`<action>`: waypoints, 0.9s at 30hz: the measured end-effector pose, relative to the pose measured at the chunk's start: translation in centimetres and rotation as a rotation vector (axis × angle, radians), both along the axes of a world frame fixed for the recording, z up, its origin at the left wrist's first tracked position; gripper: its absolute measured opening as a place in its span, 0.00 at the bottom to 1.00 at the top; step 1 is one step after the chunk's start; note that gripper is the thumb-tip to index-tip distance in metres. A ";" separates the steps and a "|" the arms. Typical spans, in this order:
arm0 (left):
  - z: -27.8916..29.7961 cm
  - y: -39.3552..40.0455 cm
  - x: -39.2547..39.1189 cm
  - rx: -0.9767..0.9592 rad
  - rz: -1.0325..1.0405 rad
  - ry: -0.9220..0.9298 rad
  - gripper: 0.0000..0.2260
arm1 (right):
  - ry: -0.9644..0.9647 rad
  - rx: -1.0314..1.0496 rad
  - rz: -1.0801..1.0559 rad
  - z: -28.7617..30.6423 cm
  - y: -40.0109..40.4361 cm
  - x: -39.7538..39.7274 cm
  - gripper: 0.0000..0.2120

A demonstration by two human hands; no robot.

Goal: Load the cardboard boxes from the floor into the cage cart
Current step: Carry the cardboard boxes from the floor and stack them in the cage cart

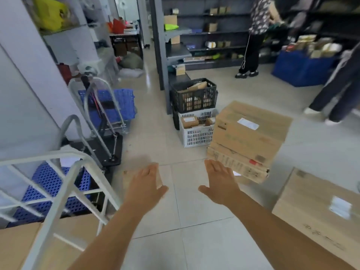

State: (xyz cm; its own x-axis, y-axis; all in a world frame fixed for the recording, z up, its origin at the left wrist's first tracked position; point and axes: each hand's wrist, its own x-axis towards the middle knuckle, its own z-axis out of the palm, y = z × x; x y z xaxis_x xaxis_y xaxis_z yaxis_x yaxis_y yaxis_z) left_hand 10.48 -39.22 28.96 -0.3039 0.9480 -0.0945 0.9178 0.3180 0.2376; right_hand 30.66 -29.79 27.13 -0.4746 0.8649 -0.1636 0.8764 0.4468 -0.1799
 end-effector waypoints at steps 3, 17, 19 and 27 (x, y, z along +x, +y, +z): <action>-0.6 1.7 5.3 -0.017 -0.084 -0.015 0.34 | -0.026 -0.009 -0.073 -0.6 -0.2 6.1 0.42; -2.8 12.6 23.4 -0.107 -0.526 -0.029 0.33 | -0.004 -0.047 -0.551 -3.6 1.3 26.1 0.41; -3.2 14.8 25.1 -0.104 -0.601 -0.021 0.33 | -0.022 -0.071 -0.619 -4.1 1.9 28.0 0.41; -6.1 23.1 30.8 -0.163 -0.842 -0.014 0.33 | -0.073 -0.101 -0.888 -5.6 5.1 34.2 0.43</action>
State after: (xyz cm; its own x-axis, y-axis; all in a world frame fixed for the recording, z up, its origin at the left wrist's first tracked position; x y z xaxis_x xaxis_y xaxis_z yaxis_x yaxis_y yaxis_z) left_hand 41.31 -16.16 22.84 0.4977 0.8312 -0.2476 0.8605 -0.4374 0.2613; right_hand 64.85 -24.69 21.51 0.3774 0.8880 -0.2626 0.9022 -0.4166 -0.1120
